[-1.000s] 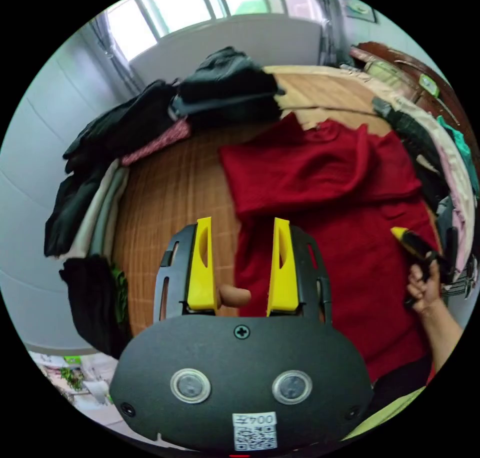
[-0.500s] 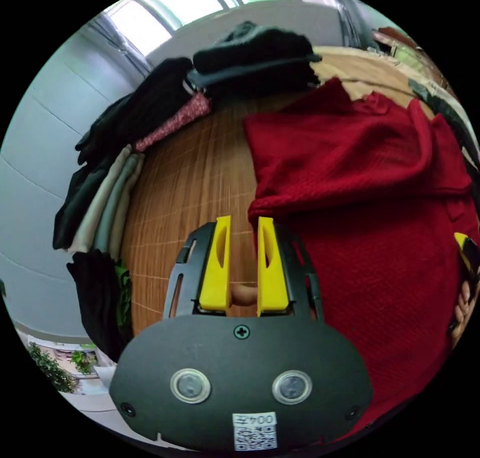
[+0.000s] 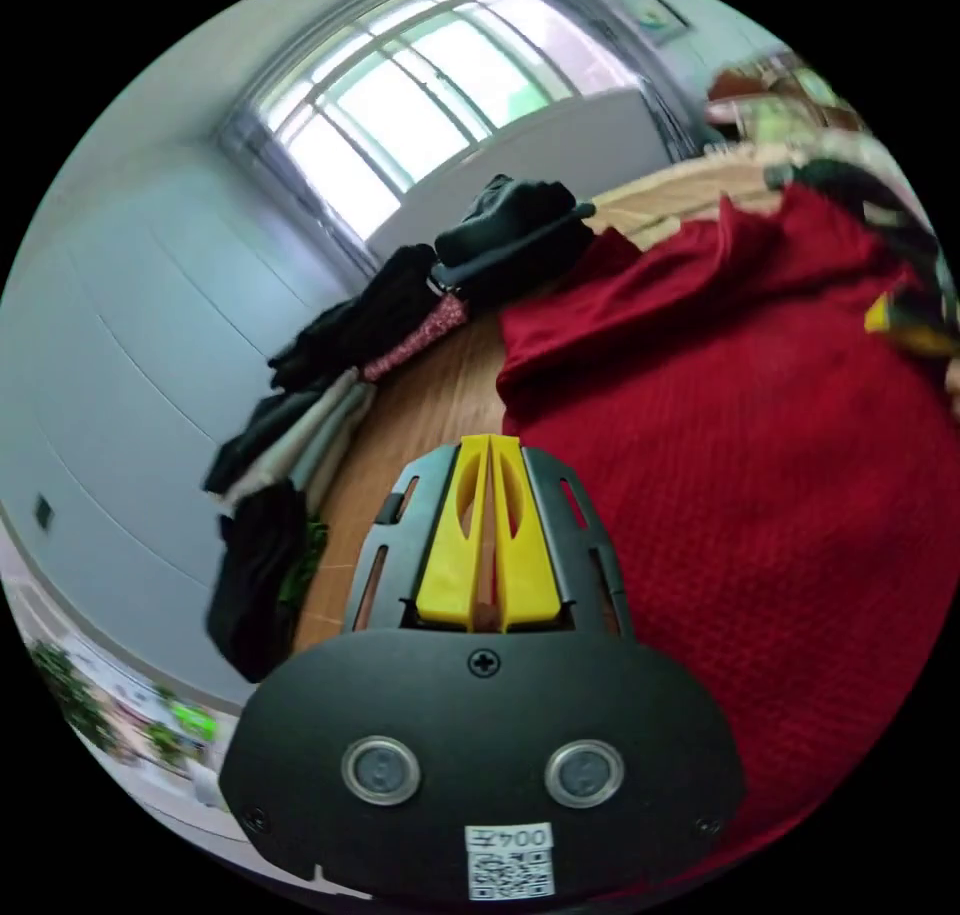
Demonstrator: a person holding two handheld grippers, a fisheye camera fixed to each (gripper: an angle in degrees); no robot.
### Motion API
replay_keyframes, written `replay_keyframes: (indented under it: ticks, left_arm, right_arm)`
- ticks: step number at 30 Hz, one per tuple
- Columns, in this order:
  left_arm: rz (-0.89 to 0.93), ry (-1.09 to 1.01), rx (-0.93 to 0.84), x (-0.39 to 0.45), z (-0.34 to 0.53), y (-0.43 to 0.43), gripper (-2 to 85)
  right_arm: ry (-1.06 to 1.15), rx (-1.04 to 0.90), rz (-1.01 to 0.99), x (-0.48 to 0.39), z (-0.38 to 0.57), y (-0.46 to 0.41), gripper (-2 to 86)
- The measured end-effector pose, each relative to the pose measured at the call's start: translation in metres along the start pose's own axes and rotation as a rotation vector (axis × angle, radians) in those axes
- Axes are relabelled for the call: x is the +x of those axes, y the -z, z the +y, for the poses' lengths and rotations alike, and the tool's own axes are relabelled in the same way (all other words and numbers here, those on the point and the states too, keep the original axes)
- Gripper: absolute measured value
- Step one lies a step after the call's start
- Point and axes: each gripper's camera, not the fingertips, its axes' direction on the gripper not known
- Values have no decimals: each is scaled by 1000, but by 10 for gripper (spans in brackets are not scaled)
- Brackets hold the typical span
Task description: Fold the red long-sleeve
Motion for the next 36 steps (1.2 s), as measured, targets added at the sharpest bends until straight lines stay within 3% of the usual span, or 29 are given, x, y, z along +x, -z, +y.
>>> replay_keyframes:
  ticks: [4,7,11,16,20,22,23,29,33,36]
  left_arm:
    - [-244,-373,69,91,45,-8,8]
    - [-263,-352,80,96,65,-16,7]
    - [-270,-347,86,101,89,-26,7]
    - [-269,-344,87,104,112,-36,7]
    - [-270,-338,90,106,128,-44,6]
    - [-269,-336,90,107,134,-47,5]
    - [-269,-336,90,107,138,-48,5]
    - [-268,-336,90,110,151,-54,5]
    - [-266,-338,88,111,156,-56,4]
    - [-265,-338,87,113,158,-56,3]
  right_arm:
    - [-7,-1,-11,-7,0,-6,-5]
    - [15,17,30,-30,-2,-4,1]
    - [257,96,367,-122,-61,-24,59]
    - [251,-24,551,-182,-180,-94,118]
    - [304,-170,673,-206,-222,-161,74]
    - [328,-215,772,-209,-218,-175,40]
    - [361,-131,792,-215,-207,-161,36]
    - [372,207,701,-167,-74,-46,55]
    - [251,286,576,-112,-19,9,82]
    - [318,348,552,-130,-11,22,82]
